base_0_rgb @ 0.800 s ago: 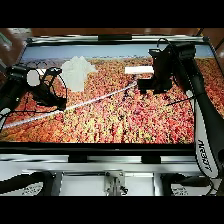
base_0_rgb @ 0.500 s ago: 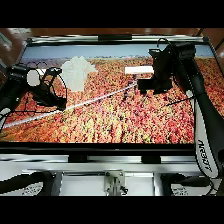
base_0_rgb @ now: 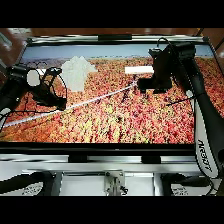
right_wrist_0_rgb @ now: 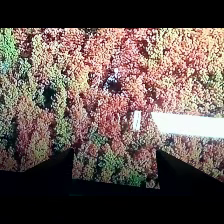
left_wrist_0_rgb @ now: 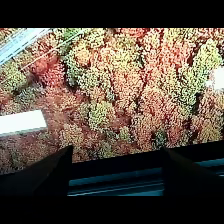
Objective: Fold the shirts.
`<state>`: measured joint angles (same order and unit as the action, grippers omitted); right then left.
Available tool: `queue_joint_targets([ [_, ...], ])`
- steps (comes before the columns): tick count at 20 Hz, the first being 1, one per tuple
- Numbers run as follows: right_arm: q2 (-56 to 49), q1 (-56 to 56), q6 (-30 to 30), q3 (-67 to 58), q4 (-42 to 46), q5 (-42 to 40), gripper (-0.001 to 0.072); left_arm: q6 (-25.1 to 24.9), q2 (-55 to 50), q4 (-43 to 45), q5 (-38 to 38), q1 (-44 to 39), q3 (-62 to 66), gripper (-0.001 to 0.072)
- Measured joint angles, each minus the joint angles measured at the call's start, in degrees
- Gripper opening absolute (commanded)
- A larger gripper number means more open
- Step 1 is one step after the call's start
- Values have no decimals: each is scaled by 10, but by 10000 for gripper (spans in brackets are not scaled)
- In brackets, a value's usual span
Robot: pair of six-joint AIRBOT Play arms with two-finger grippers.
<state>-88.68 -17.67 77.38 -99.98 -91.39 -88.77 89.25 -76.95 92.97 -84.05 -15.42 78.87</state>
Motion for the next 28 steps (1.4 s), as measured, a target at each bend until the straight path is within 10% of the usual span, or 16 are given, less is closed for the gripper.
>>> queue_joint_targets([
  [9, 0, 0, -2, 0, -8, 42, 628, 13, -56, -17, 173, 9, 36, 681],
  [23, 0, 0, 2, 0, -32, 82, 628, 68, -440, 28, 342, 80, 378, 656],
  [24, 0, 0, 2, 0, -33, 89, 628, 69, -451, 28, 350, 80, 381, 539],
  [26, 0, 0, 2, 0, -38, 98, 628, 73, -463, 28, 362, 79, 384, 84],
  [28, 0, 0, 2, 0, -47, 101, 628, 76, -465, 29, 362, 79, 386, 38],
])
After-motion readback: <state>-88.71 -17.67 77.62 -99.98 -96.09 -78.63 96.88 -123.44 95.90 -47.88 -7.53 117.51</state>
